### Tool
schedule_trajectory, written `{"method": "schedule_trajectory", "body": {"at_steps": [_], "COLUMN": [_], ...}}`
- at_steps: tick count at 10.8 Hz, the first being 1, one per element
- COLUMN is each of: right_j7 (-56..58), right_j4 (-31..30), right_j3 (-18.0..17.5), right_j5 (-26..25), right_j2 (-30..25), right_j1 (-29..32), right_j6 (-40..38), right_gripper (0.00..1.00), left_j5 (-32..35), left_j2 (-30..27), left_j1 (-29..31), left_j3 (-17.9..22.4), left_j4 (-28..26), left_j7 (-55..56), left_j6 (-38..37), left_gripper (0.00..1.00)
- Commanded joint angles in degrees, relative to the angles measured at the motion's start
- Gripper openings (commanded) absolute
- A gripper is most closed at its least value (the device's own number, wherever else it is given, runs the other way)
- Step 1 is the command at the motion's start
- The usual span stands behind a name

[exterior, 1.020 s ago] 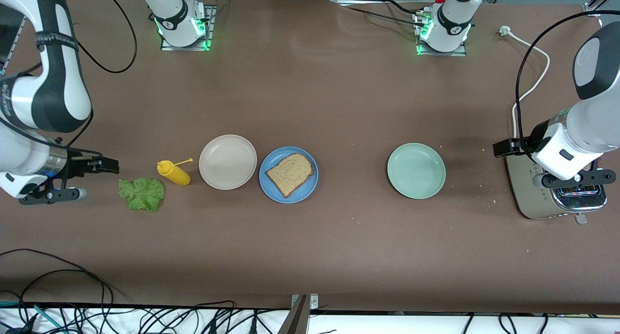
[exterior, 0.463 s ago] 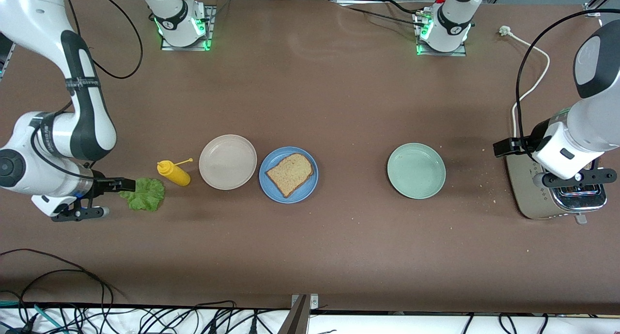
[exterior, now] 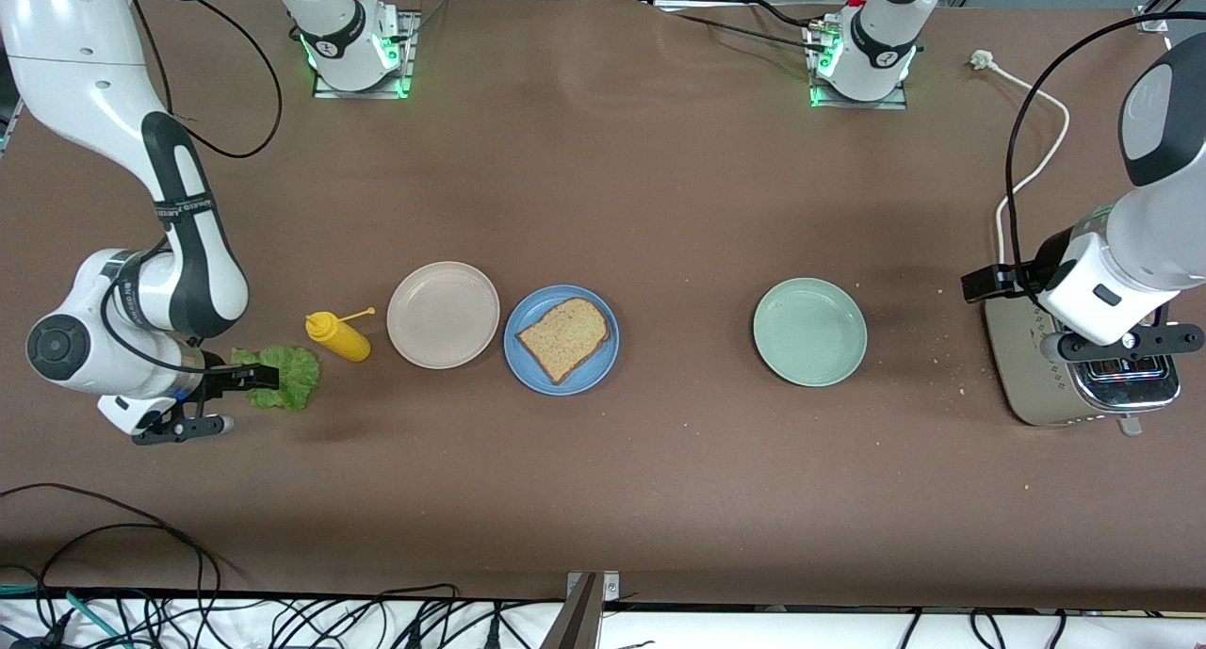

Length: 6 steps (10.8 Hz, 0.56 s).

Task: Make sandwich in blue plate with both arms
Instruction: 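Reach the right gripper down to the green lettuce leaf, then close the right gripper on the lettuce leaf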

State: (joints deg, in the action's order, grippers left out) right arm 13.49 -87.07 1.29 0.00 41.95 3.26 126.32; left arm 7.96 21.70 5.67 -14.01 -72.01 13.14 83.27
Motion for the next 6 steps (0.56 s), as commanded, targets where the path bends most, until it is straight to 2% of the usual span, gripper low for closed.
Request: {"method": "schedule_trajectory", "body": {"at_steps": [1,4,6], "right_j7": [1.5,1.5,2.0], "right_j4": [0.0,-0.2,-3.3], "right_j3": [-0.2,-0.2,-0.2], "right_j5": [1.3,1.4,1.3], "right_j2": [1.3,2.4,3.1], "right_j1": [0.7,0.7,1.0], "right_j6": [0.2,0.4,5.0], "right_gripper": [1.00,1.00,1.00], "left_j5": [-0.2,-0.2,-0.2], "left_j2": [-1.4,-1.3,-1.3], "left_j1": [0.6,0.6,0.6], "left_j3": [-0.4,-0.4,-0.4], "left_j4": [-1.3,-1.3,-1.3], "left_j7": [-1.2,-1.3,-1.2], "left_j6": [-0.3,-0.2,-0.3], "left_gripper": [1.00,1.00,1.00]}}
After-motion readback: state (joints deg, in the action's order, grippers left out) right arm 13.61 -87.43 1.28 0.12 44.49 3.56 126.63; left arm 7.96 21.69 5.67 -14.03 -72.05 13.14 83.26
